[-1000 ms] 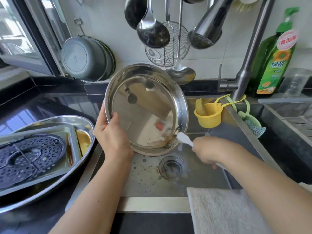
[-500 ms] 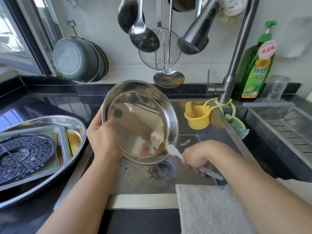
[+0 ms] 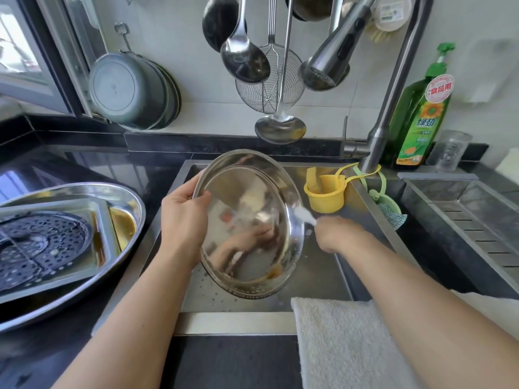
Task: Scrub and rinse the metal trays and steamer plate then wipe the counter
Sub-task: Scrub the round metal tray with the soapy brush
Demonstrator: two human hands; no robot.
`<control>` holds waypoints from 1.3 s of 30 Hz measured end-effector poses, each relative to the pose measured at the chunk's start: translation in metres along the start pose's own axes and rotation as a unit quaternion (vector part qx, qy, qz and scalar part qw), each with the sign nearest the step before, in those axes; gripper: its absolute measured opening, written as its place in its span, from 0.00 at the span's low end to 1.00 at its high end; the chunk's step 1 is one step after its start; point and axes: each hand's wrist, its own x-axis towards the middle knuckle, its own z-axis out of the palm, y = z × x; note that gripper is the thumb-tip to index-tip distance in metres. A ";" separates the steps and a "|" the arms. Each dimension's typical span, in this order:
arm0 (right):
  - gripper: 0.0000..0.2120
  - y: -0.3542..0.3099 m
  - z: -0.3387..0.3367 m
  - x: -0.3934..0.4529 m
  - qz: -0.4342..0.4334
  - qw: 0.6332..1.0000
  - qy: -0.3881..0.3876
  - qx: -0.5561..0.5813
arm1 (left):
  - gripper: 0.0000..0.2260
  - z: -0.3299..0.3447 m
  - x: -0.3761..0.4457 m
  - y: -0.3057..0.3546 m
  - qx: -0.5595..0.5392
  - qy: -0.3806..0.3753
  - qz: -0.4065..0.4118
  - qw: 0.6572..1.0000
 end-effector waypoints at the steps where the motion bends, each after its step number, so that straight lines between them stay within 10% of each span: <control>1: 0.21 -0.006 0.004 -0.005 -0.014 0.998 -0.054 -0.009 | 0.25 0.001 -0.001 0.002 0.006 0.004 0.011 1.000; 5: 0.09 -0.028 0.025 -0.023 -0.061 0.952 -0.299 0.000 | 0.27 0.001 -0.004 0.003 0.038 0.003 0.037 0.999; 8: 0.12 -0.028 0.021 -0.021 -0.066 0.947 -0.313 0.000 | 0.26 0.002 -0.004 -0.001 0.066 -0.010 0.042 0.997; 13: 0.18 -0.021 0.011 0.001 0.012 0.998 -0.064 0.005 | 0.20 0.010 -0.007 -0.010 0.131 -0.062 0.039 0.989; 19: 0.11 -0.012 0.007 0.003 0.005 0.976 0.206 0.068 | 0.21 0.009 -0.005 -0.005 0.146 -0.059 0.030 0.987; 23: 0.13 -0.018 0.024 0.010 -0.008 1.000 -0.024 -0.008 | 0.20 0.010 -0.008 -0.004 0.161 -0.039 0.032 0.986; 29: 0.19 -0.014 0.032 0.007 0.000 0.927 -0.374 0.016 | 0.22 0.005 -0.008 -0.004 0.185 -0.036 0.002 0.982; 34: 0.18 -0.005 0.019 0.013 0.041 0.995 -0.090 0.020 | 0.22 0.012 -0.018 0.000 0.228 -0.110 -0.005 0.967; 39: 0.19 -0.010 0.010 0.013 -0.023 0.977 0.184 0.105 | 0.23 0.012 -0.020 0.005 0.260 -0.143 0.004 0.955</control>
